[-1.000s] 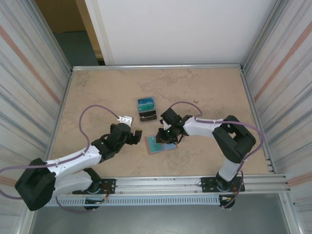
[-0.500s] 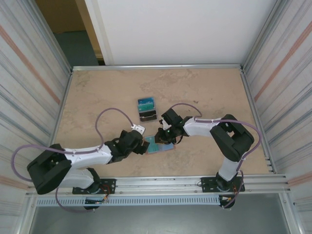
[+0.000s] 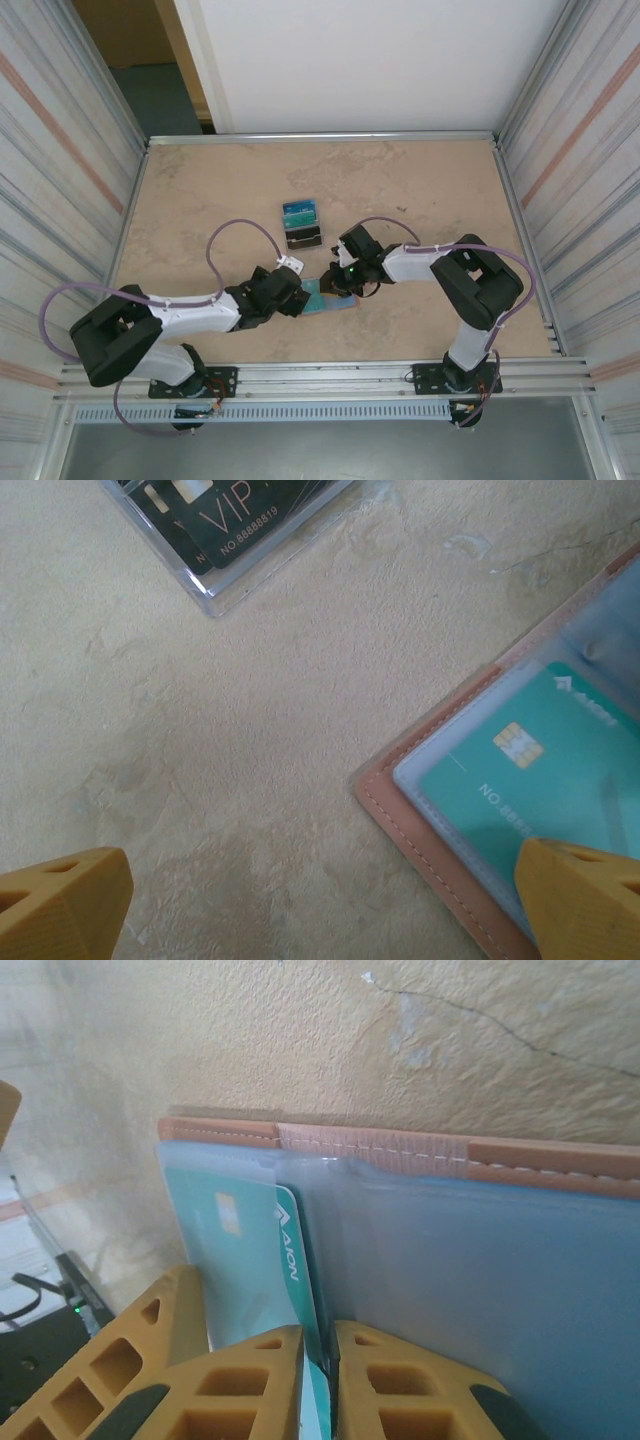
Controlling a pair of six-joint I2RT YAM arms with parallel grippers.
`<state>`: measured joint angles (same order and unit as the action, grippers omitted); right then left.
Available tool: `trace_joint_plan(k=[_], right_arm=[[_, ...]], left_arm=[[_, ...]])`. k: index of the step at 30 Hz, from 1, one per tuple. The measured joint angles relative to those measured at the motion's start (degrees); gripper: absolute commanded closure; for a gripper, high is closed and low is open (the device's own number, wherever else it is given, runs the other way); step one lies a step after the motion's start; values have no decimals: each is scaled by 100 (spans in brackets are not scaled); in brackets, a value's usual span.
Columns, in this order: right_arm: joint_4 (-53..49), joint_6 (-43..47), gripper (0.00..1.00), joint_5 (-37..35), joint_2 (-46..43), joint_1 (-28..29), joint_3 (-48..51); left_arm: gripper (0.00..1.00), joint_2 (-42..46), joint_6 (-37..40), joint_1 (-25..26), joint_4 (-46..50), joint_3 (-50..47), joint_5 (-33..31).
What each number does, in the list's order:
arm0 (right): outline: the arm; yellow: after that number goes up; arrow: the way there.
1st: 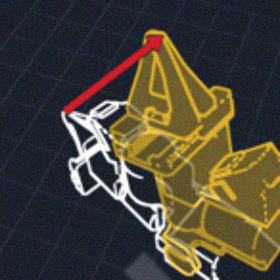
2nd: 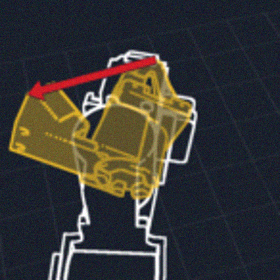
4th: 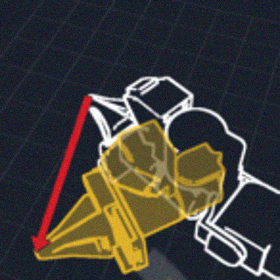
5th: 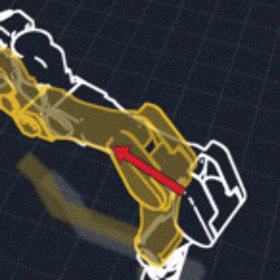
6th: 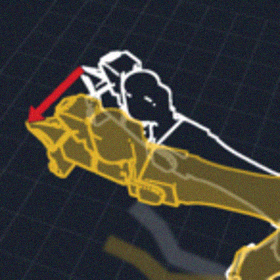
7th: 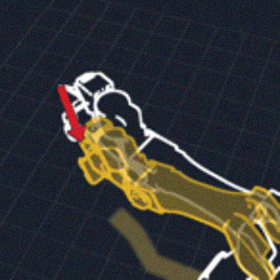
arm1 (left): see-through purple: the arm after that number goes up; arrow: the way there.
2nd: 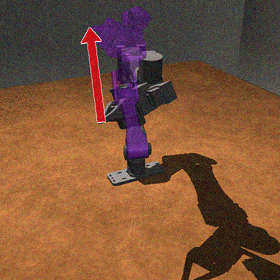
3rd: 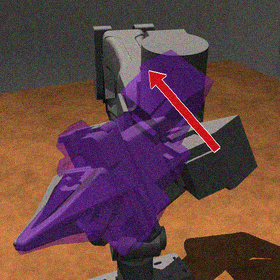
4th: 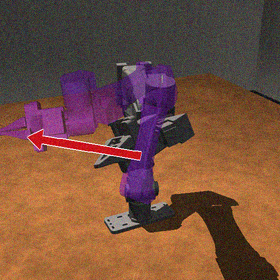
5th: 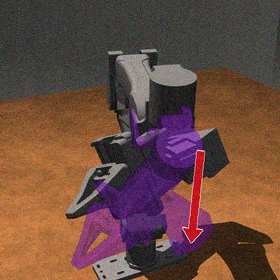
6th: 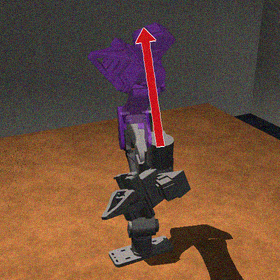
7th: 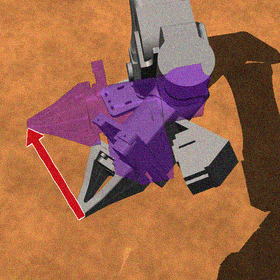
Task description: Take the credit cards out of the card holder
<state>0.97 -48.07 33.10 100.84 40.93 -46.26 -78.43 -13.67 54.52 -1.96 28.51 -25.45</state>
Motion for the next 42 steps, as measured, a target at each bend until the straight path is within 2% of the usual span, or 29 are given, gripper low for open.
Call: trace_joint_plan(k=[20, 34, 42], right_arm=[[765, -352, 86, 562, 52, -125, 229], [1032, -433, 100, 669, 199, -221, 304], [835, -367, 100, 610, 90, -358, 345]], left_arm=[[1, -98, -4, -2, 323, 184, -151], [1, -118, -4, 0, 380, 225, -225], [1, -118, -4, 26, 431, 236, -293]])
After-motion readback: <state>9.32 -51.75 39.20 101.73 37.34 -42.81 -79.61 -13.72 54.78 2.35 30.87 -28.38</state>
